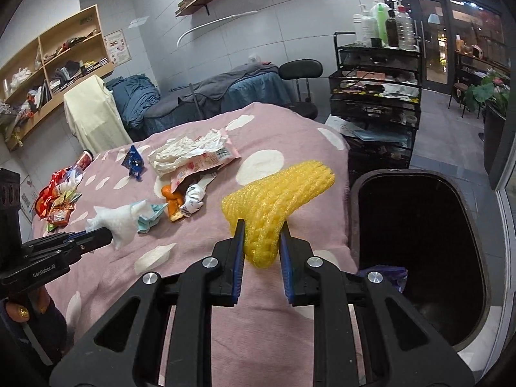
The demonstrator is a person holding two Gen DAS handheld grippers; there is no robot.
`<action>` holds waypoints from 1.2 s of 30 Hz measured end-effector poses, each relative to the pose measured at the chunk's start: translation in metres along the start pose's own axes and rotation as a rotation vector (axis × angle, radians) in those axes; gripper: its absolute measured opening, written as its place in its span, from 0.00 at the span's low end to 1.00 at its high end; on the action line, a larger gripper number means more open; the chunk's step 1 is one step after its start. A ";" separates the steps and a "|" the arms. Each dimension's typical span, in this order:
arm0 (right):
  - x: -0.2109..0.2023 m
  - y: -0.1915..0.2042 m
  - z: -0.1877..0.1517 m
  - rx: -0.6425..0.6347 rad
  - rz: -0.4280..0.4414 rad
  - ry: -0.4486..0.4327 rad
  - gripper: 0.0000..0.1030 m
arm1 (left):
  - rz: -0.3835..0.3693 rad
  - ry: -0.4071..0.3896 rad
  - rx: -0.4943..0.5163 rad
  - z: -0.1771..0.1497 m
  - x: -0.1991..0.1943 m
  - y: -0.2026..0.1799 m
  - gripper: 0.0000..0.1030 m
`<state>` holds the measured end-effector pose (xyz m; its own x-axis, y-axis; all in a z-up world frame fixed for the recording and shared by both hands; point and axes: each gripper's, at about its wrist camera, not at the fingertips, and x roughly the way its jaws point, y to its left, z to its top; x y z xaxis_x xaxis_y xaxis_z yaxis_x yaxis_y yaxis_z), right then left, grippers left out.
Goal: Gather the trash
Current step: 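Carry the yellow net to the bin and release it with the right gripper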
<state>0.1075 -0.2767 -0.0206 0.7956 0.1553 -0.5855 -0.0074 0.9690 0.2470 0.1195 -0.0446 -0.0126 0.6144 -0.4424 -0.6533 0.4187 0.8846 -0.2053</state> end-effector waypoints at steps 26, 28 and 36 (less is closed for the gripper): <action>0.012 -0.150 -0.040 0.255 -0.357 0.070 0.24 | -0.154 0.086 0.132 0.009 0.048 -0.110 0.11; 0.016 -0.156 -0.044 0.276 -0.377 0.081 0.43 | -0.153 0.093 0.142 0.009 0.052 -0.115 0.11; 0.007 -0.166 -0.057 0.313 -0.393 0.048 0.80 | -0.164 0.129 0.160 0.009 0.066 -0.128 0.11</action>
<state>0.0801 -0.4251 -0.1096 0.6728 -0.1943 -0.7138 0.4754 0.8529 0.2159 0.1127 -0.1889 -0.0229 0.4436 -0.5466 -0.7102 0.6125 0.7634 -0.2050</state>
